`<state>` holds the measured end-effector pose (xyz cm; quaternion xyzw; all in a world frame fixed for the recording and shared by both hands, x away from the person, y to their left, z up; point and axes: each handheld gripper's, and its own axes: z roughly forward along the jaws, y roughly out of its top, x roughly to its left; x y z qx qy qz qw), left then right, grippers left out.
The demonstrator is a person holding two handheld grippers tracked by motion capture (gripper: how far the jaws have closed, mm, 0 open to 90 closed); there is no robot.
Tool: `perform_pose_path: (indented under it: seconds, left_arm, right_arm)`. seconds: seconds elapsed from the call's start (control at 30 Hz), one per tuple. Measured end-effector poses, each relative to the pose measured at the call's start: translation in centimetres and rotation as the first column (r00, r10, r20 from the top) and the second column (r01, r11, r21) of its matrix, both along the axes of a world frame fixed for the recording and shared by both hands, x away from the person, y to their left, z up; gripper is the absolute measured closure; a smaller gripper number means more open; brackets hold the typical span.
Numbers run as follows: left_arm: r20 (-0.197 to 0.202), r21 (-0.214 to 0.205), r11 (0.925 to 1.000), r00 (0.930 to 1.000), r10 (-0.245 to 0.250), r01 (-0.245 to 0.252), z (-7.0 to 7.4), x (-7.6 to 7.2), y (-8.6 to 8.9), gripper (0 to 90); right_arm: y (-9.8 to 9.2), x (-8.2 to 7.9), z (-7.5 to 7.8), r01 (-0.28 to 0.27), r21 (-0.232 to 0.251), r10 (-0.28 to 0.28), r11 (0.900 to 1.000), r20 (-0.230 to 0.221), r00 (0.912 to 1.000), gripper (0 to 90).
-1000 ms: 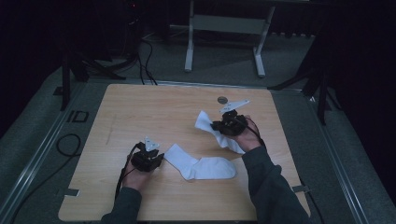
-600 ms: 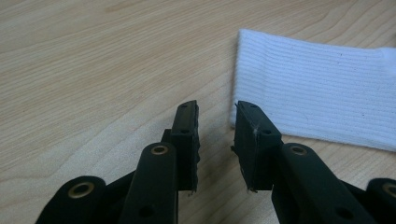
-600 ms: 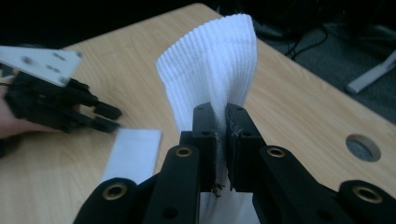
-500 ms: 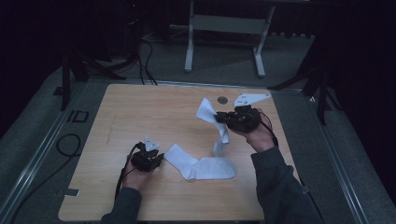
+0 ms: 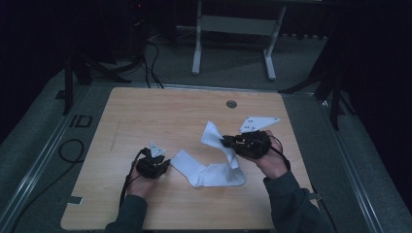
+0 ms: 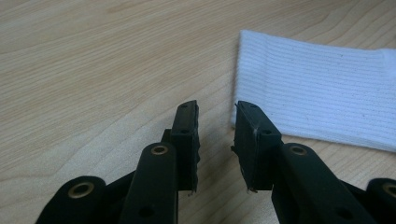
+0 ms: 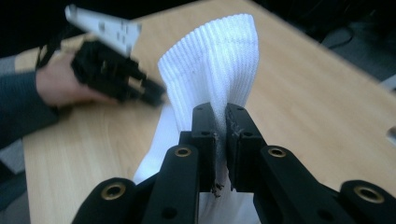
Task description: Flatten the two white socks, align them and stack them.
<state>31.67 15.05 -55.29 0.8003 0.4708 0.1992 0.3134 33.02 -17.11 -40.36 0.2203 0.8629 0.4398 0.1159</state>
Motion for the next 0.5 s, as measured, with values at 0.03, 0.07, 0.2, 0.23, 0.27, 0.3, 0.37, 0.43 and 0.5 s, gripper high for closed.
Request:
perform_pose_path:
  seconds: [0.03, 0.07, 0.2, 0.23, 0.27, 0.3, 0.37, 0.43, 0.5]
  left_arm:
    - [0.0, 0.001, 1.0, 1.0, 0.0, 0.0, 0.0, 0.0, 0.0, 69.6]
    - [-0.001, 0.002, 1.0, 1.0, -0.001, 0.001, 0.0, 0.0, 0.0, 69.6]
    - [-0.002, 0.001, 1.0, 1.0, 0.0, 0.0, 0.0, 0.0, 0.0, 69.5]
    - [-0.001, 0.001, 1.0, 1.0, 0.0, 0.0, 0.0, 0.0, -0.1, 69.6]
    - [0.0, 0.001, 1.0, 1.0, 0.0, 0.0, 0.0, 0.0, -0.1, 69.5]
    - [-0.001, 0.001, 1.0, 1.0, 0.0, 0.0, -0.1, 0.0, -0.1, 69.6]
    - [0.002, 0.001, 1.0, 1.0, -0.002, 0.002, 0.0, 0.0, -0.1, 69.6]
    - [0.002, 0.002, 1.0, 1.0, -0.003, 0.003, 0.0, 0.0, -0.1, 69.5]
    - [0.003, 0.001, 1.0, 1.0, 0.001, -0.001, 0.0, 0.0, 0.0, 69.6]
  right_arm:
    - [0.1, 0.0, -0.6, 0.003, -0.003, -0.004, 1.0, -0.012, 0.9999, 82.8]
    - [0.2, 0.0, -1.1, 0.007, -0.007, -0.007, 1.0, -0.025, 0.9997, 82.7]
    - [0.9, 0.2, -3.2, 0.018, -0.027, -0.019, 0.9995, -0.066, 0.9976, 82.7]
    - [1.3, 0.2, -3.6, 0.024, -0.033, -0.026, 0.9992, -0.075, 0.9968, 82.7]
    - [1.7, 0.3, -4.1, 0.022, -0.04, -0.025, 0.999, -0.085, 0.996, 82.7]
    - [2.1, 0.3, -4.5, 0.023, -0.045, -0.027, 0.9987, -0.095, 0.9951, 82.7]
    - [3.0, 0.3, -5.3, 0.026, -0.06, -0.032, 0.9978, -0.102, 0.9943, 82.7]
    - [3.9, 0.3, -5.9, 0.029, -0.078, -0.037, 0.9965, -0.101, 0.9941, 82.7]
    - [4.6, 0.3, -6.4, 0.029, -0.086, -0.038, 0.9959, -0.108, 0.9934, 82.7]
